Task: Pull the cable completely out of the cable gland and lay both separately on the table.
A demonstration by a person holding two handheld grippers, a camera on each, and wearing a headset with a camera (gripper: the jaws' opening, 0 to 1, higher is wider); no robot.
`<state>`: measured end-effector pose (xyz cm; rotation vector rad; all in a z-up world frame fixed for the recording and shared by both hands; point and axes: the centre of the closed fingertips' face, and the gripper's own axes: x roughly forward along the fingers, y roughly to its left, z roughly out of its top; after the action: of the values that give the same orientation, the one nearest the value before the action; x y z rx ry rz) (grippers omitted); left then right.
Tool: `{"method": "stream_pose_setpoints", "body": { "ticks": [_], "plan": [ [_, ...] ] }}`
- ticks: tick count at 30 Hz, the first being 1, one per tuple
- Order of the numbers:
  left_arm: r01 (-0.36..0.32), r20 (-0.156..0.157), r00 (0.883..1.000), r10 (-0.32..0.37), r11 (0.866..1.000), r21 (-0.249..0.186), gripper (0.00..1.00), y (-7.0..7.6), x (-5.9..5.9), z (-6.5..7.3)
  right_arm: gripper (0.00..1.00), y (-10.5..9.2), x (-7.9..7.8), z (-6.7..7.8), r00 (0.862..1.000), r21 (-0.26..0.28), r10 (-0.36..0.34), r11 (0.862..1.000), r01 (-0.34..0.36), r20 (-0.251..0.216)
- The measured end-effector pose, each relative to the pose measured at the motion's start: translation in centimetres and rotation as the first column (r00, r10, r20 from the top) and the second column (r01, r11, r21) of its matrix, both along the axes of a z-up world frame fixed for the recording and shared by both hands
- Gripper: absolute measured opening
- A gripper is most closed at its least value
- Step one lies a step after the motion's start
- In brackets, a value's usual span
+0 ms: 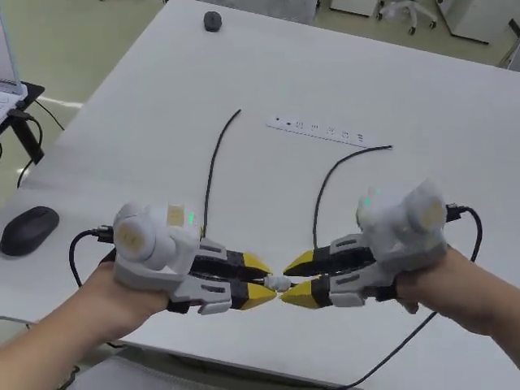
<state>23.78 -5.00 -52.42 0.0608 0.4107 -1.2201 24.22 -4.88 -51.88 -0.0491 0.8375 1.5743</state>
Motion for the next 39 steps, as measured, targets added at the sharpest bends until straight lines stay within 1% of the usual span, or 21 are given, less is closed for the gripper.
{"method": "stream_pose_setpoints", "body": {
  "ticks": [1, 2, 3, 4, 5, 7, 10, 13, 16, 19, 22, 24, 26, 27, 29, 31, 34, 35, 36, 37, 39],
  "plan": [
    [0.000, 0.010, 1.000, 0.000, 1.000, 0.004, 0.14, -0.1, 0.1, 0.1, 0.18, -0.2, 0.2, 0.3, 0.996, 0.029, -0.017, 0.999, 0.020, -0.093],
    [0.000, 0.014, 1.000, 0.000, 1.000, 0.007, 0.15, -0.1, 0.2, 0.2, 0.17, -0.4, 0.4, 0.2, 0.991, 0.033, -0.021, 0.999, 0.026, -0.131],
    [0.001, 0.023, 1.000, -0.002, 1.000, 0.013, 0.15, -0.2, 0.3, 0.4, 0.16, -0.5, 1.1, 0.0, 0.987, 0.038, -0.045, 0.998, 0.052, -0.155],
    [0.005, 0.031, 1.000, -0.005, 1.000, 0.016, 0.15, -0.3, 0.3, 0.5, 0.16, -0.6, 1.4, 0.1, 0.982, 0.052, -0.048, 0.997, 0.058, -0.180],
    [0.008, 0.032, 0.999, -0.009, 1.000, 0.024, 0.15, -0.4, 0.4, 0.7, 0.17, -0.6, 1.1, 0.6, 0.963, 0.083, -0.039, 0.995, 0.063, -0.267],
    [0.017, 0.048, 0.999, -0.018, 0.999, 0.034, 0.15, -0.5, 0.4, 0.8, 0.15, -0.7, 1.0, 0.8, 0.939, 0.095, -0.023, 0.994, 0.059, -0.344],
    [0.025, 0.062, 0.998, -0.028, 0.998, 0.052, 0.15, -0.6, 0.4, 1.0, 0.15, -0.6, 0.6, 1.4, 0.912, 0.140, 0.020, 0.989, 0.041, -0.410],
    [0.024, 0.072, 0.997, -0.028, 0.998, 0.058, 0.15, -0.7, 0.6, 1.2, 0.17, -0.7, -0.4, 1.5, 0.878, 0.149, 0.072, 0.989, -0.001, -0.473],
    [0.026, 0.071, 0.997, -0.030, 0.998, 0.057, 0.15, -0.9, 0.7, 1.3, 0.15, -0.5, -0.7, 0.9, 0.884, 0.139, 0.076, 0.990, -0.012, -0.461],
    [0.037, 0.079, 0.996, -0.043, 0.997, 0.075, 0.15, -1.1, 0.4, 1.2, 0.11, -0.4, -1.2, 1.2, 0.875, 0.162, 0.105, 0.986, -0.031, -0.473],
    [0.035, 0.078, 0.996, -0.042, 0.996, 0.087, 0.15, -1.1, 0.3, 1.1, 0.08, -0.5, -1.2, 0.8, 0.884, 0.164, 0.110, 0.986, -0.038, -0.453],
    [0.028, 0.071, 0.997, -0.034, 0.996, 0.090, 0.15, -0.9, 0.3, 1.0, 0.08, -0.4, -1.3, 0.8, 0.908, 0.171, 0.118, 0.984, -0.052, -0.402],
    [0.027, 0.057, 0.998, -0.033, 0.995, 0.094, 0.15, -0.9, 0.2, 0.7, 0.07, -0.4, -1.4, 0.6, 0.945, 0.159, 0.141, 0.982, -0.097, -0.296],
    [0.027, 0.050, 0.998, -0.032, 0.995, 0.095, 0.15, -0.9, 0.1, 0.6, 0.06, -0.4, -1.5, 0.5, 0.958, 0.151, 0.154, 0.981, -0.119, -0.241],
    [0.029, 0.030, 0.999, -0.032, 0.995, 0.094, 0.14, -0.8, 0.0, 0.4, 0.06, -0.3, -1.8, 0.3, 0.974, 0.118, 0.170, 0.981, -0.153, -0.149],
    [0.030, 0.009, 0.999, -0.031, 0.995, 0.092, 0.14, -0.8, -0.1, 0.1, 0.06, -0.3, -1.9, 0.1, 0.981, 0.091, 0.184, 0.980, -0.178, -0.068],
    [0.023, -0.009, 1.000, -0.022, 0.997, 0.078, 0.14, -0.7, -0.2, 0.0, 0.06, -0.2, -1.9, 0.0, 0.979, 0.059, 0.200, 0.978, -0.201, 0.037],
    [0.022, -0.015, 1.000, -0.021, 0.997, 0.075, 0.14, -0.7, -0.2, -0.1, 0.06, -0.3, -1.8, -0.1, 0.970, 0.036, 0.214, 0.975, -0.220, 0.114],
    [0.020, -0.021, 1.000, -0.019, 0.997, 0.071, 0.14, -0.6, -0.2, -0.1, 0.06, -0.3, -1.7, -0.3, 0.955, 0.012, 0.229, 0.972, -0.236, 0.189],
    [0.018, -0.030, 0.999, -0.016, 0.998, 0.067, 0.14, -0.6, -0.2, -0.2, 0.06, -0.3, -1.7, -0.4, 0.943, -0.005, 0.233, 0.971, -0.239, 0.239],
    [0.014, -0.048, 0.999, -0.011, 0.998, 0.059, 0.15, -0.5, -0.1, -0.3, 0.06, -0.2, -1.6, -0.6, 0.910, -0.038, 0.241, 0.969, -0.243, 0.337]
  ]
}}
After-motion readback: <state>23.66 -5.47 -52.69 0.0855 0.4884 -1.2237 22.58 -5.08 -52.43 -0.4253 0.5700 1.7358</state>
